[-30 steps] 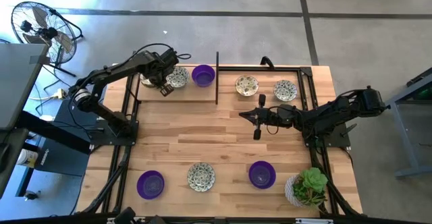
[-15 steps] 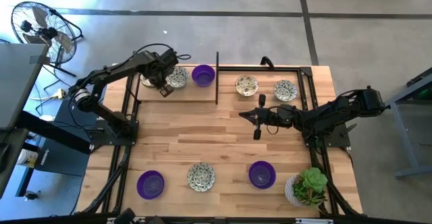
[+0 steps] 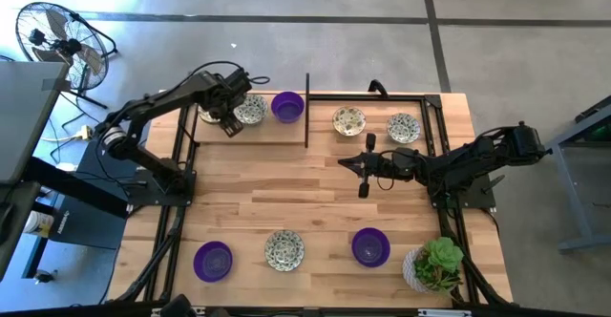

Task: Pick & Place Mini bowls
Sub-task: Stack the left violet bowl on top of the other violet bowl on the shelf

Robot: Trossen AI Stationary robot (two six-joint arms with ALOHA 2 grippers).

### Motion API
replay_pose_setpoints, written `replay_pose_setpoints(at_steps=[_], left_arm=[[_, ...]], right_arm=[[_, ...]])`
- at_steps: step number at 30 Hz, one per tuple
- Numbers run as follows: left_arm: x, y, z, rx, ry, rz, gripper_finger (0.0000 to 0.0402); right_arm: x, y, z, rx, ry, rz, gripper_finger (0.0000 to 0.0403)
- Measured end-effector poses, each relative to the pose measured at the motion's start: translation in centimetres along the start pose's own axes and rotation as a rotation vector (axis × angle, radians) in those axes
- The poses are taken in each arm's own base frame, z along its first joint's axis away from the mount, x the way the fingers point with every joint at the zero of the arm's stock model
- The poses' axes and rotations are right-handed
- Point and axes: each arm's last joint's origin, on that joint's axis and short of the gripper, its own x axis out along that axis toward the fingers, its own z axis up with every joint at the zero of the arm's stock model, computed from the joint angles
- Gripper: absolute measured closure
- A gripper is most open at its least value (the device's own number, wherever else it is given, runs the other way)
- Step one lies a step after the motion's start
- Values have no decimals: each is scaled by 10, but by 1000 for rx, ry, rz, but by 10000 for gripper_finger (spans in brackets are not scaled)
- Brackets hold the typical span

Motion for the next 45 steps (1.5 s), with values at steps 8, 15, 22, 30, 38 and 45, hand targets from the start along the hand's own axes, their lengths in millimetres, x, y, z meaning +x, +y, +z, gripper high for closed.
replay_pose_setpoints(at_steps=[8, 15, 22, 30, 38, 45], left_arm=[[-25, 8, 6, 1, -81, 2, 232], [-52, 9, -4, -62, -211, 2, 263], [-82, -19, -24, -79, -601, -103, 359], [-55, -79, -34, 7, -981, -279, 393], [-13, -127, -52, 60, -1220, -409, 392], [-14, -147, -66, 229, -1214, -550, 392]], right_arm=[[0, 0, 0, 0, -1, 7, 403], [0, 0, 0, 0, -1, 7, 403], [0, 0, -1, -5, 12, 9, 403], [0, -3, -9, -35, 94, -34, 403], [0, -7, -10, -5, 97, -46, 403], [1, -11, -10, -7, 100, -65, 403]])
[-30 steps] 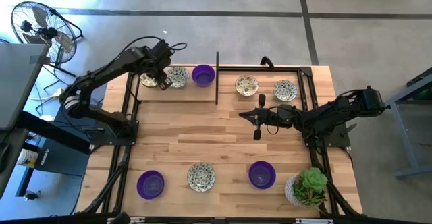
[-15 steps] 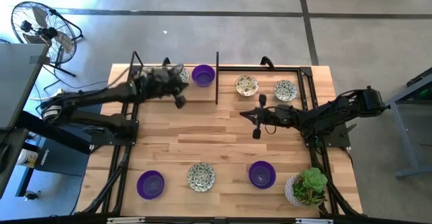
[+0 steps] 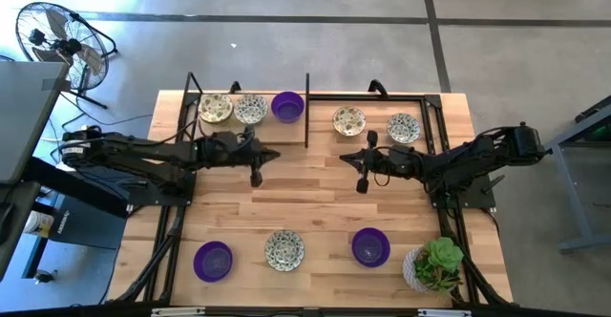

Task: Pick & Place Mini bowls
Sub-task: Stack the left violet bowl on top of the other violet bowl on the shelf

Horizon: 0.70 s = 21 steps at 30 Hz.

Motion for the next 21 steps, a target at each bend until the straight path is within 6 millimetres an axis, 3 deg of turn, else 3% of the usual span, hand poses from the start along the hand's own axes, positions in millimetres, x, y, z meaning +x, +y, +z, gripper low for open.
replay_pose_setpoints(at_steps=[9, 21], left_arm=[[1, -8, 13, -5, 54, -78, 392], [-13, -31, 36, -17, 383, -153, 392]], right_arm=[[1, -2, 0, 26, -2, 22, 403], [0, -2, -3, 20, 27, 26, 403]])
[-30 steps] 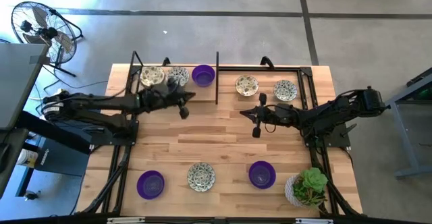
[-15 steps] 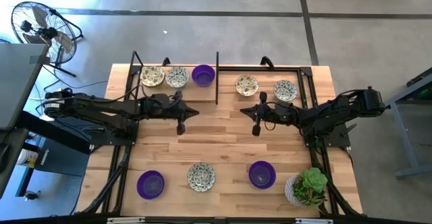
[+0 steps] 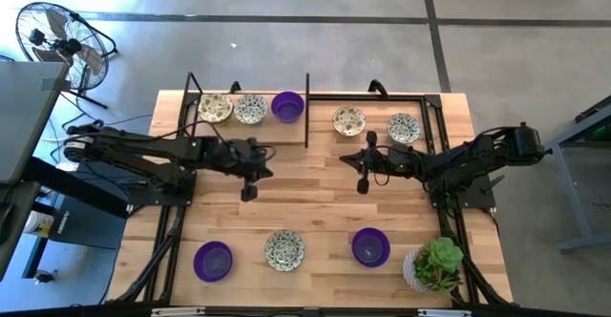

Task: Pick & Place Mini bowls
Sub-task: Stack the left violet bowl on top of the other violet bowl on the shelf

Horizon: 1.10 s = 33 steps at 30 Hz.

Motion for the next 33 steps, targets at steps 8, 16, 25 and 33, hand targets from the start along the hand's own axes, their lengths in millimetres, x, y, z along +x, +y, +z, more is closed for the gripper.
replay_pose_setpoints(at_steps=[8, 16, 25, 33], left_arm=[[-11, -33, -1, -80, 250, 16, 388], [-4, -85, -20, -235, 566, -78, 312], [0, -160, -46, -203, 822, -170, 251], [-1, -207, -56, -366, 891, -118, 249]], right_arm=[[0, 0, 0, -1, 3, 0, 403], [0, 0, -1, -1, 7, 1, 403], [0, 0, -1, -2, 14, 2, 403], [0, 0, -2, -3, 17, 4, 403]])
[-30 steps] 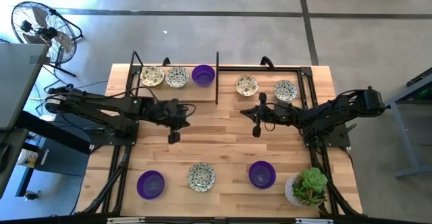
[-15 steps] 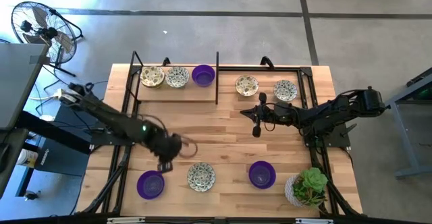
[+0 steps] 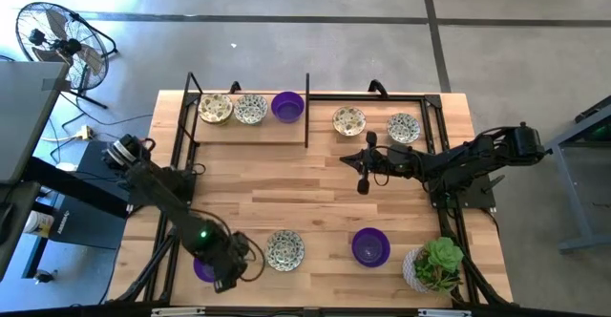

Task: Pick & Place Mini bowls
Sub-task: Stack the left violet bowl on top of the other violet bowl on the shelf

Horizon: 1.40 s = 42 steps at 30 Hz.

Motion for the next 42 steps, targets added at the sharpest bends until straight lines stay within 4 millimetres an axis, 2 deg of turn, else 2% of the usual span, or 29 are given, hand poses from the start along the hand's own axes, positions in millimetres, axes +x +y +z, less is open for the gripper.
replay_pose_setpoints(at_steps=[5, 9, 11, 18, 22, 24, 27, 30, 32, 36, 42], left_arm=[[4, -15, -10, -223, -42, -82, 249], [6, -16, -16, -364, -79, -60, 249], [14, -16, -14, -420, -69, -36, 249], [41, -18, -10, -469, -11, 27, 249], [51, -17, -9, -526, -5, 68, 251], [53, -17, -9, -529, -5, 75, 260], [52, -15, -6, -518, -5, 84, 298], [44, -12, 1, -492, 1, 119, 361], [30, -9, 5, -461, -22, 147, 390], [-2, 6, 18, -391, -108, 228, 390], [-42, 45, 51, -254, -202, 342, 396]], right_arm=[[0, 1, 0, 1, -5, 17, 403], [0, 1, 0, 1, -5, 17, 403], [0, 1, 0, 1, -5, 18, 403], [0, 1, 0, 1, -6, 25, 402], [0, 1, 0, 1, -7, 25, 403], [0, 1, 1, 1, -9, 24, 403], [0, 1, 1, 2, -17, 24, 403], [0, 1, 2, 3, -21, 23, 403], [0, 0, 3, 5, -31, 22, 402], [0, 0, 3, 8, -36, 21, 403], [0, 0, 4, 13, -45, 21, 402]])
